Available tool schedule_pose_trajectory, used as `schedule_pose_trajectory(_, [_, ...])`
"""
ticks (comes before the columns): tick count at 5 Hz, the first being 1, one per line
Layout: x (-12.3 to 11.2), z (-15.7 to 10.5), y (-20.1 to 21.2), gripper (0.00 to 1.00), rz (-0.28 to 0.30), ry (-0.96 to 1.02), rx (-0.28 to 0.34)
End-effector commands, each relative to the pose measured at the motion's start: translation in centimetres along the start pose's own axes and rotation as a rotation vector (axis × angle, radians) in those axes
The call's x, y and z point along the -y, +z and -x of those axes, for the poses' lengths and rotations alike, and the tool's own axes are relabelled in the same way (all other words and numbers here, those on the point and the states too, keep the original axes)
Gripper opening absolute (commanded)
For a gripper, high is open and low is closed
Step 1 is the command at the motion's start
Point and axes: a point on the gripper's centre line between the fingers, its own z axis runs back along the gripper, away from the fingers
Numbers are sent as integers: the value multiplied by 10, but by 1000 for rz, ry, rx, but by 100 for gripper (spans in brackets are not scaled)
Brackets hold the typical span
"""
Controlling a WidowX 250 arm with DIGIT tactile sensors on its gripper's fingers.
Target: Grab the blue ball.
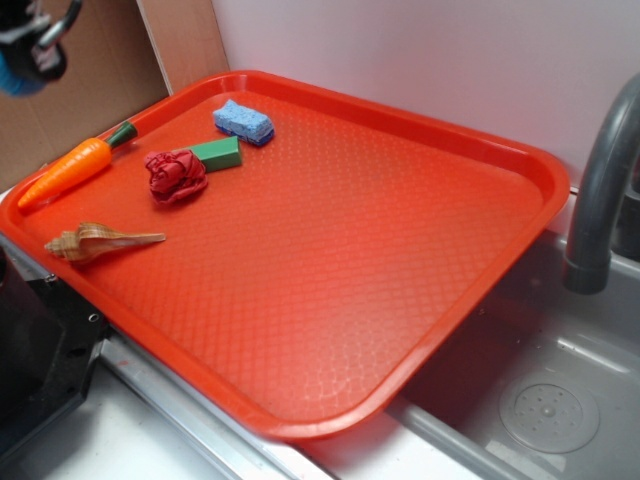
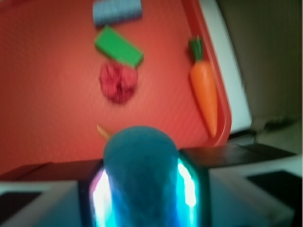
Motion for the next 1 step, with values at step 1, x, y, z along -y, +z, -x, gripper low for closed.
schedule_pose_trajectory(1, [9, -8, 25, 0, -50, -31, 60])
